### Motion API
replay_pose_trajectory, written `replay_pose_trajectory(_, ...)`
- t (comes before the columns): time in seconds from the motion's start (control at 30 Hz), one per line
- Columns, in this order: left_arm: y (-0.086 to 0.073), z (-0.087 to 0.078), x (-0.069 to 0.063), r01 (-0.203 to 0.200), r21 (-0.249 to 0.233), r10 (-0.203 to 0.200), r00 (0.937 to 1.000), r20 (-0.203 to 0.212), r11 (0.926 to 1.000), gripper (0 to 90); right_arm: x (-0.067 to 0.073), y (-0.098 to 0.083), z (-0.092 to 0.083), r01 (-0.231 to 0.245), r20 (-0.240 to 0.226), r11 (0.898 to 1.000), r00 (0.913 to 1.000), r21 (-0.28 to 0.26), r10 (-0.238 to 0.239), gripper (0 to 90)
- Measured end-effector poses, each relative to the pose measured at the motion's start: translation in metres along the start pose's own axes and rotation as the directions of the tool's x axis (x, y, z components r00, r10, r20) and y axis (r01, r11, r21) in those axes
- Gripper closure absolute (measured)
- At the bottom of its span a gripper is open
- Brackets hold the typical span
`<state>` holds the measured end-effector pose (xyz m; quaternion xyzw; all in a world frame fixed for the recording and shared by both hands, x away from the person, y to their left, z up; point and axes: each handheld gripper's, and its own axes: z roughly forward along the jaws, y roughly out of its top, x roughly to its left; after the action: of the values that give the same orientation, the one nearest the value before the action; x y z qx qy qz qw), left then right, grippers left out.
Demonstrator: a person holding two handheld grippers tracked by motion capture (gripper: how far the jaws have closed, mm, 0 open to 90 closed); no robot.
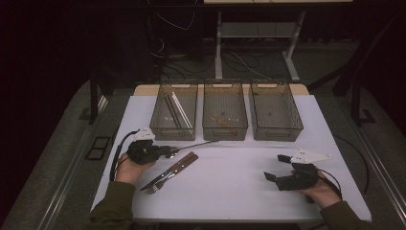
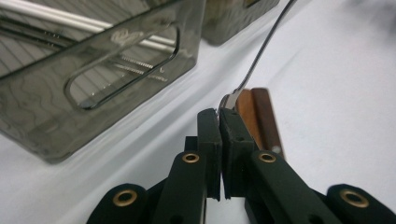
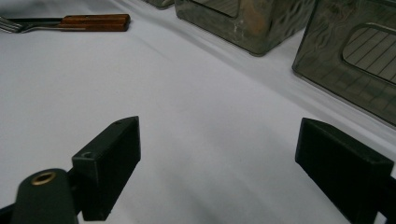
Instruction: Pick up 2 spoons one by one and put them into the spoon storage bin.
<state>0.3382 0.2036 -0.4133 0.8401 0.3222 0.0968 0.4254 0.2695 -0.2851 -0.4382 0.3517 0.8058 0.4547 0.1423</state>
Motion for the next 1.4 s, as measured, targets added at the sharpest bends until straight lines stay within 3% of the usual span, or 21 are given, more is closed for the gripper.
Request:
replay_pose_trajectory(0.17, 0.005, -0.004, -0.004, -0.009, -0.015, 0.009, 0.9998, 0.016, 0.9998, 87.4, 0.001, -0.001, 0.001, 0.012, -0.003, 1.0, 0.9999, -0.001, -0.012, 14.2)
replay_pose_trajectory(0.5, 0.02, -0.006, -0.013, 0.013, -0.071, -0.009, 0.9987, 0.051, 0.9974, 87.4, 0.003, -0.009, -0.008, -0.015, 0.004, 1.0, 0.9999, -0.008, 0.015, 14.2)
replay_pose_trajectory(0.9, 0.043, 0.002, -0.02, 0.051, -0.123, -0.051, 0.9987, -0.003, 0.9911, 87.4, 0.003, -0.009, -0.005, -0.019, -0.01, 1.0, 0.9998, -0.015, 0.019, 14.2)
replay_pose_trajectory(1.17, 0.059, 0.014, -0.023, 0.043, -0.135, -0.05, 0.9977, -0.047, 0.9899, 87.4, 0.002, -0.009, -0.005, -0.019, -0.006, 1.0, 0.9998, -0.011, 0.019, 14.2)
replay_pose_trajectory(1.4, 0.079, 0.031, -0.022, 0.036, -0.151, -0.046, 0.9972, -0.059, 0.9879, 87.3, 0.002, -0.009, -0.005, -0.018, -0.007, 1.0, 0.9998, -0.011, 0.018, 14.2)
